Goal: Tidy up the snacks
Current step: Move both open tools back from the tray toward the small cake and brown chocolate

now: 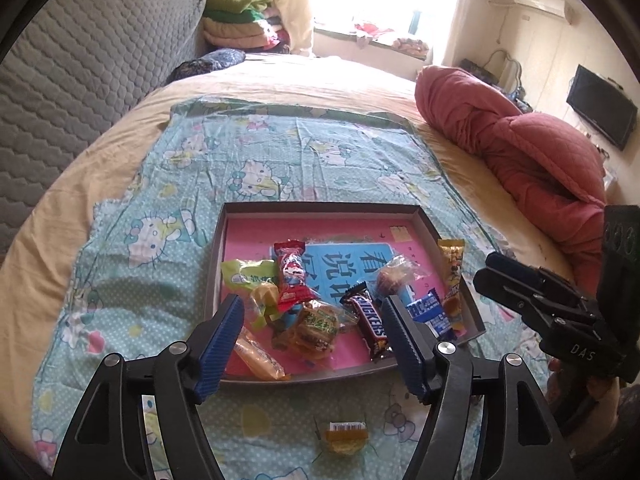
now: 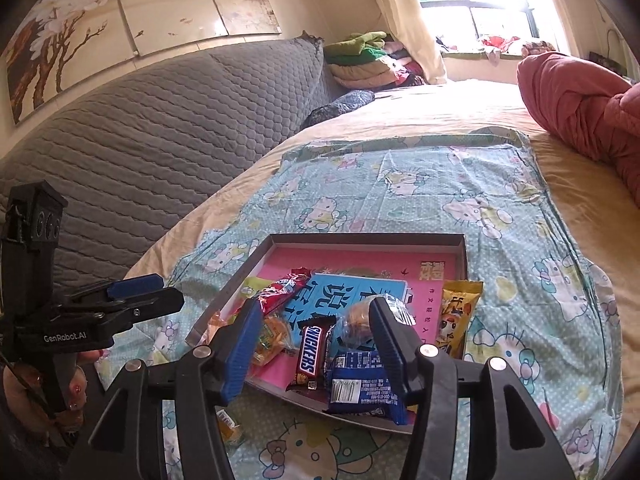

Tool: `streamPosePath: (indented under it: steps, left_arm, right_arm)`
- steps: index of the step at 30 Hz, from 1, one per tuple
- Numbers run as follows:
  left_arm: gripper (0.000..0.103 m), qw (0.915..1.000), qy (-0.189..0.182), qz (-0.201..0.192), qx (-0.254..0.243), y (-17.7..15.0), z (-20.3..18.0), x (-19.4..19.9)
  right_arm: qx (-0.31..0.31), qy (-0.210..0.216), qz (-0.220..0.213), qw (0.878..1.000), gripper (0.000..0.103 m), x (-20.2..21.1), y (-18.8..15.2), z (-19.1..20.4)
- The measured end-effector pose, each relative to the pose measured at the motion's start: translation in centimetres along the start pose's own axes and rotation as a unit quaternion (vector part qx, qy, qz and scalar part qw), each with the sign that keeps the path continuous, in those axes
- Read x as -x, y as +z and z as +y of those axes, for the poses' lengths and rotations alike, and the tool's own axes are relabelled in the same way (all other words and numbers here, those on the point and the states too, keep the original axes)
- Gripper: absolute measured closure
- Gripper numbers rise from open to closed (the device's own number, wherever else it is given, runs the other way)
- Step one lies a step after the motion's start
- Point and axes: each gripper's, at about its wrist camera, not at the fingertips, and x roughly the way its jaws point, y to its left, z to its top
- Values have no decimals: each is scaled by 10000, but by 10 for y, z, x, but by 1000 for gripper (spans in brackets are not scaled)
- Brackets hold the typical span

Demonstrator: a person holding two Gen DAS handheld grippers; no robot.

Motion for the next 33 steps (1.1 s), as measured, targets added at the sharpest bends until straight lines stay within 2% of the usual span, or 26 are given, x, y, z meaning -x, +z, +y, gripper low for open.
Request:
streamPosePath:
  steps: [3, 9, 15, 28, 33]
  left_arm:
    - [30, 10000, 28, 28, -87, -3, -5, 2]
    - [29, 9998, 7, 146, -147, -10, -11, 4]
    - [29, 9986, -28, 454, -269, -31, -17, -2]
    - [29, 9900, -157, 1356, -362, -89, -19, -29]
    - [29, 9886, -214, 1455, -335, -97, -21, -36]
  right_arm:
    - [-4, -36, -66, 10000, 38, 7, -4, 2]
    - [27, -134, -163, 9998, 35, 21, -10, 6]
    - [-49, -344, -133, 9993, 34, 36, -23, 6]
    - [-409, -1161, 407, 9916, 33, 45, -61, -6]
    - [-545, -1212, 606, 9893, 33, 45, -72, -11]
